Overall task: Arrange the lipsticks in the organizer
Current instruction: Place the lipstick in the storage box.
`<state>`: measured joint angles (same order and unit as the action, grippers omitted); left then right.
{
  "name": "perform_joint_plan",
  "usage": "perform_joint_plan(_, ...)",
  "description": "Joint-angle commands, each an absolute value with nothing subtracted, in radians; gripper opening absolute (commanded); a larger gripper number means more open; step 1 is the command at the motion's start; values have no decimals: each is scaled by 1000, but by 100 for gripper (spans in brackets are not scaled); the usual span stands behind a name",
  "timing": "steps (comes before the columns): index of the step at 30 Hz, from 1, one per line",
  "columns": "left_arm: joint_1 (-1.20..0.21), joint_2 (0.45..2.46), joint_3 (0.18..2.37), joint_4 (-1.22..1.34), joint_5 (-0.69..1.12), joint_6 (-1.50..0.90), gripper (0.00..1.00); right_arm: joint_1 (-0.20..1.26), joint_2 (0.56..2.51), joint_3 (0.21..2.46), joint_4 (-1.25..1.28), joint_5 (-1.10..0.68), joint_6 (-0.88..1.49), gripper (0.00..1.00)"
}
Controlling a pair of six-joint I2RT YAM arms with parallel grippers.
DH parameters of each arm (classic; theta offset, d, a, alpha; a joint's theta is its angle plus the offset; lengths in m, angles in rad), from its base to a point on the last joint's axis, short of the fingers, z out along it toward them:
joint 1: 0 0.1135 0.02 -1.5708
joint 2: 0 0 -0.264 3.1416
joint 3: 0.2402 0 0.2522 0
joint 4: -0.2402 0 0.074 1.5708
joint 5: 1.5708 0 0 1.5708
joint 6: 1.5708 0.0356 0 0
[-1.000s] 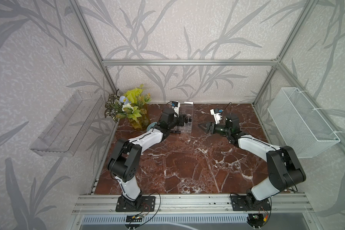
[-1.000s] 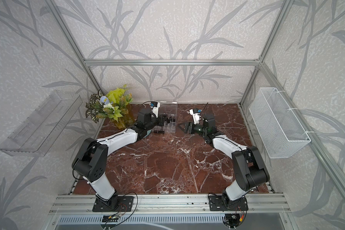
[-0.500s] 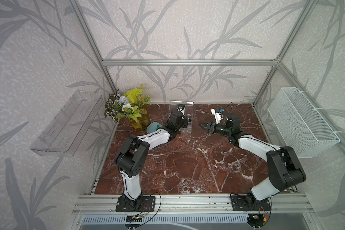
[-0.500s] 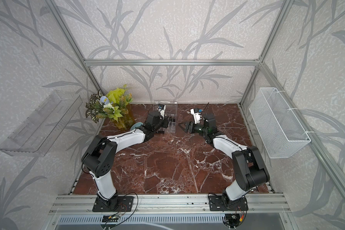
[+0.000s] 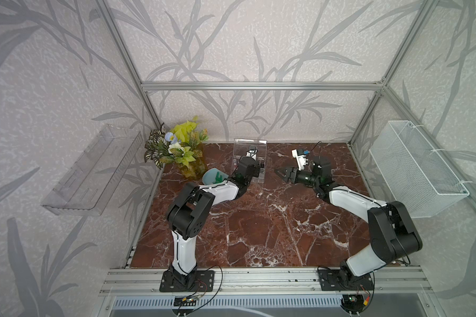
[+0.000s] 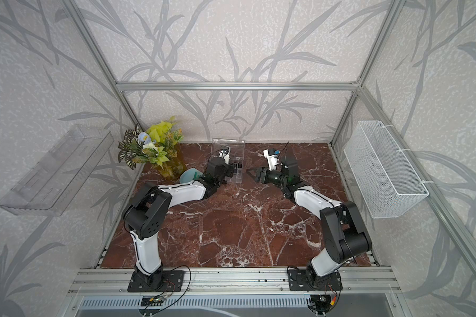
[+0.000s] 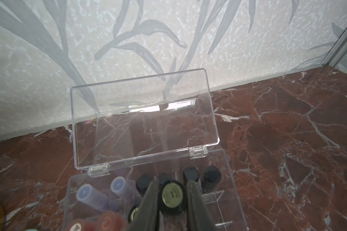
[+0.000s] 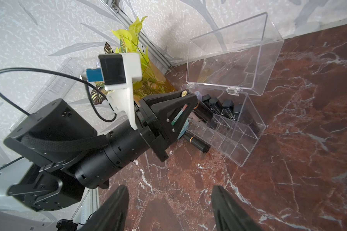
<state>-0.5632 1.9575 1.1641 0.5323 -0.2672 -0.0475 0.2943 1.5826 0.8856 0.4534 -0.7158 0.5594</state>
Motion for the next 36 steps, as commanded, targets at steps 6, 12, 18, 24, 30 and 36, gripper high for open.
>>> perform_joint_plan(6, -569, 2004, 1179, 557, -322, -41, 19, 290, 1582, 885, 495, -733, 571, 69)
perform_joint_plan(12, -567, 2031, 1199, 543, -337, -56, 19, 291, 1583, 885, 498, -736, 575, 69)
perform_joint_plan(18, -565, 2048, 1211, 540, -326, -62, 19, 291, 1588, 886, 501, -741, 579, 69)
perform_joint_plan(24, -556, 2058, 1218, 531, -309, -77, 20, 291, 1588, 887, 502, -745, 581, 69)
perform_joint_plan(30, -551, 2049, 1206, 544, -293, -84, 37, 291, 1591, 891, 500, -752, 580, 69)
perform_joint_plan(36, -553, 1968, 1145, 581, -268, -95, 56, 293, 1616, 919, 486, -812, 587, 69)
